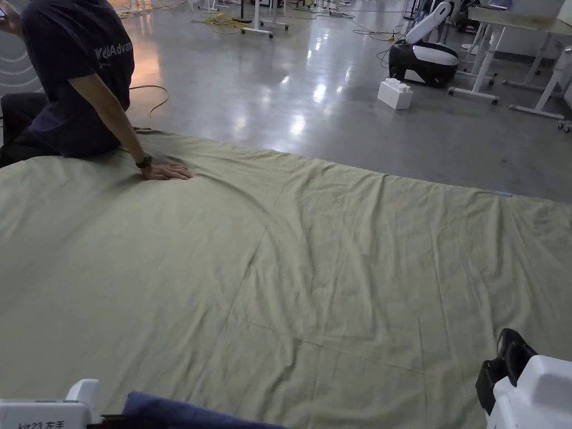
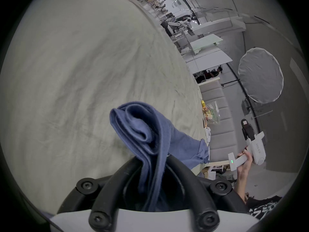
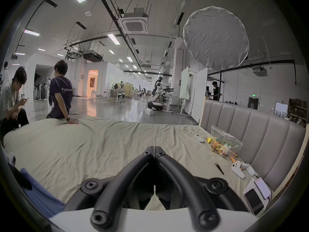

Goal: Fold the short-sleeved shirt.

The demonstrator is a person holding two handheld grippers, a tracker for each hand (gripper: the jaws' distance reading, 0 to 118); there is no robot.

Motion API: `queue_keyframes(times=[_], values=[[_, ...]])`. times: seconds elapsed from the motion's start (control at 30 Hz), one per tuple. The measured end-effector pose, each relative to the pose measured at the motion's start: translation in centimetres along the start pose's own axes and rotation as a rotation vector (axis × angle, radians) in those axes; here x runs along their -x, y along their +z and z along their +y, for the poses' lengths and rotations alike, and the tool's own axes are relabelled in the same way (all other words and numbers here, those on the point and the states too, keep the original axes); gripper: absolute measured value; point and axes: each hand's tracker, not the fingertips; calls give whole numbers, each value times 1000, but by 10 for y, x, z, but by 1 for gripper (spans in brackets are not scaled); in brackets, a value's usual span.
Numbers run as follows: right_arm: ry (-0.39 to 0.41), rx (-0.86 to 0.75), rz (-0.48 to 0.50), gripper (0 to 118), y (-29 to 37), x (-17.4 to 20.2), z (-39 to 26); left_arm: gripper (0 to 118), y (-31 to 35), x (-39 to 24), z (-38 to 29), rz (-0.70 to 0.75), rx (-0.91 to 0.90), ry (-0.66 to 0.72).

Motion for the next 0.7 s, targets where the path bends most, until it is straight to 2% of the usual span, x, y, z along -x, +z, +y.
queue_keyframes(times=[0.17, 0.3, 0.4, 0.53, 0.7], values=[[-5, -7, 2, 0, 0, -2, 0, 9, 47, 1, 25, 114, -38, -45], [-8, -8, 9, 0, 0, -2, 0, 9, 77, -21, 28, 242, -65, -81], [-12, -9, 15, 0, -1, -1, -2, 9, 85, -56, 17, 281, -65, -96], [-28, -3, 24, 0, -1, 1, -3, 9, 77, -97, 5, 282, -73, -124], [-30, -4, 30, 0, 0, 0, -5, 9, 58, -136, -3, 154, -66, -126]])
